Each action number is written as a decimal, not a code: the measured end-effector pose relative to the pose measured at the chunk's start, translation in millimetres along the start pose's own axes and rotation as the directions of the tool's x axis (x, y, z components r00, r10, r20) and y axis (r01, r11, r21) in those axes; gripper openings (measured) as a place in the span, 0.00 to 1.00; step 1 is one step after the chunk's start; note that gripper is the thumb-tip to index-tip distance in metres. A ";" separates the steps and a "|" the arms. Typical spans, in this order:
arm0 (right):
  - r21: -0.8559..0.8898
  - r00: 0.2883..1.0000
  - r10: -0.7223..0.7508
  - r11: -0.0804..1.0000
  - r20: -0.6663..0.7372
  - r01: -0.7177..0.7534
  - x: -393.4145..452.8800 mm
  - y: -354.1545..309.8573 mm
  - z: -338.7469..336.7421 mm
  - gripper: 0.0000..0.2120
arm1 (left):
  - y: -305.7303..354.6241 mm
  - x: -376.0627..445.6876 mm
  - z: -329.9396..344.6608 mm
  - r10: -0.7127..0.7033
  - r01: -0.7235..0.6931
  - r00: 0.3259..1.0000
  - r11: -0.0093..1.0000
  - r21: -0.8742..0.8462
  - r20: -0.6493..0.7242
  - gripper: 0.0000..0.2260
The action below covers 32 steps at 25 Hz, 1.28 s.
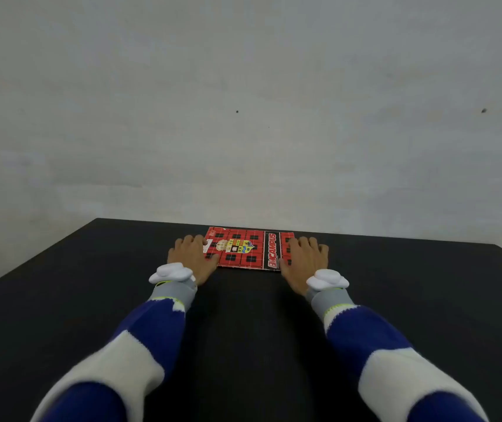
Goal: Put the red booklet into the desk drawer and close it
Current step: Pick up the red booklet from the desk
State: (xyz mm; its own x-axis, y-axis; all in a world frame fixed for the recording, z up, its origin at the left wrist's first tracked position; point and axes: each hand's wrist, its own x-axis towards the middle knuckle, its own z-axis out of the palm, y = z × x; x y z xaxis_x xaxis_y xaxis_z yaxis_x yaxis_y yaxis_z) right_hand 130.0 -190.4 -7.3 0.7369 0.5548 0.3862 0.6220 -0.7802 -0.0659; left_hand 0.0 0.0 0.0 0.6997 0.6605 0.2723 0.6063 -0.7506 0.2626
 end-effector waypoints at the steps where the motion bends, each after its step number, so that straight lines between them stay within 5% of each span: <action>1: -0.007 0.999 0.030 1.000 0.025 -0.030 0.8 0.1 2.0 0.20 | -0.7 0.9 1.2 -0.015 0.015 1.000 1.000 0.006 0.023 0.22; 14: 0.099 0.930 0.316 0.936 0.186 -0.338 6.3 5.2 41.6 0.37 | -5.5 12.8 37.0 -0.274 0.280 0.953 0.960 -0.028 0.129 0.32; 21: 0.031 0.924 0.341 0.936 0.173 -0.351 7.5 4.8 53.0 0.45 | -1.3 8.0 45.9 -0.309 0.308 0.942 0.951 0.027 0.130 0.36; 32: 0.115 0.851 0.439 0.866 0.289 -0.486 22.1 -3.2 42.0 0.37 | 9.5 19.8 30.3 -0.402 0.405 0.887 0.914 0.033 0.226 0.36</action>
State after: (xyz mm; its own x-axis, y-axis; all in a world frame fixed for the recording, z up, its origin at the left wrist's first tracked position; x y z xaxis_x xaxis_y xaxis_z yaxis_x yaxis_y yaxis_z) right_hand 155.4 -163.5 -37.2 0.9765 0.2129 0.0338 0.2110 -0.9126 -0.3502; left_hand 31.0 5.4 -20.2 0.4627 0.8835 -0.0734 0.8501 -0.4187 0.3193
